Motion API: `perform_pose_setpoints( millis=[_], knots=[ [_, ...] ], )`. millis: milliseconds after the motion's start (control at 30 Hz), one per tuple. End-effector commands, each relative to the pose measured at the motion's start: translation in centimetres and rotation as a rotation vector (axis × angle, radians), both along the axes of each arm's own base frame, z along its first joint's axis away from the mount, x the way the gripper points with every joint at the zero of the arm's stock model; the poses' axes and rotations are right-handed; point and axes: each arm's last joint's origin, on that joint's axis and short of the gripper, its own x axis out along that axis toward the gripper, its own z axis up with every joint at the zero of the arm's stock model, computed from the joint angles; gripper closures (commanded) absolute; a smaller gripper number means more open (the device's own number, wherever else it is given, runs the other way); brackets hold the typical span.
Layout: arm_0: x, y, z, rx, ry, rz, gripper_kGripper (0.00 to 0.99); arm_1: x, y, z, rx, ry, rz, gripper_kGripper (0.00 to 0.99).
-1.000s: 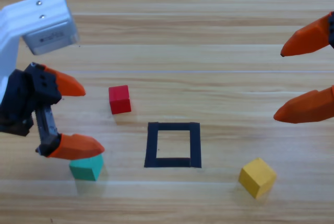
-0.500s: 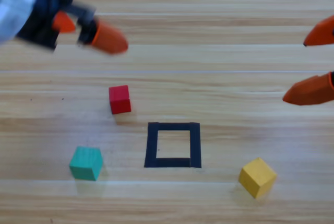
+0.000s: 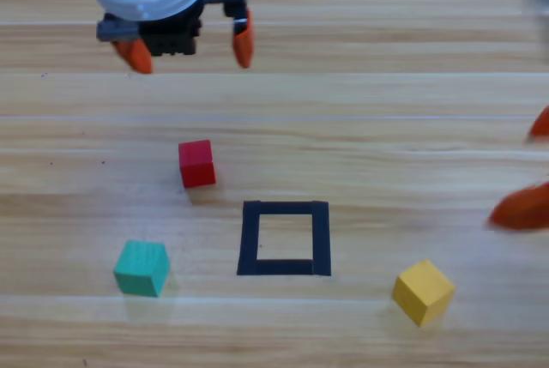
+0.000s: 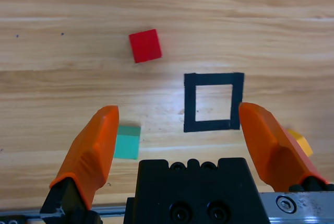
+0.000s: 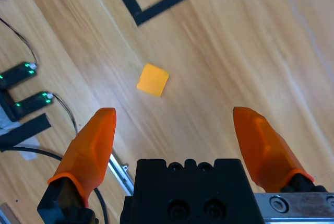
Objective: Stack the blocks in the rectangular block: red at the bottom, yellow in the middle, green on top
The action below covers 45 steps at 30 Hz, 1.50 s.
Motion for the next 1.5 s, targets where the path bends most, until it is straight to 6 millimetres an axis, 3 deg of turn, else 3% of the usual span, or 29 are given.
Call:
perform_pose_setpoints(
  millis=[33, 267, 500, 833, 967, 1233, 1500],
  knots=[
    [4.0, 2.5, -4.0, 0.051, 0.123, 0.176, 0.019, 4.3, 5.6, -8.5, -0.253, 0.17, -0.046, 0.008],
    [6.6, 3.5, -8.1, 0.085, 0.231, 0.253, 0.031, 5.0, 7.9, -12.3, -0.341, 0.246, -0.06, 0.008],
    [7.4, 3.3, -9.7, 0.082, 0.27, 0.27, 0.031, 4.3, 8.9, -12.9, -0.337, 0.271, -0.026, 0.008],
    [8.1, 2.8, -12.1, 0.018, 0.29, 0.266, 0.031, 5.0, 10.8, -15.0, -0.387, 0.28, -0.016, 0.028],
    [8.0, 2.8, -13.5, 0.009, 0.292, 0.264, 0.033, 5.2, 11.1, -16.2, -0.421, 0.287, -0.015, 0.067],
    [8.4, 2.6, -16.4, 0.016, 0.304, 0.263, 0.031, 5.8, 11.7, -18.2, -0.468, 0.289, -0.033, 0.051],
    [9.4, 1.9, -18.7, 0.028, 0.318, 0.265, 0.031, 5.9, 11.6, -18.5, -0.472, 0.271, -0.072, 0.031]
  ],
)
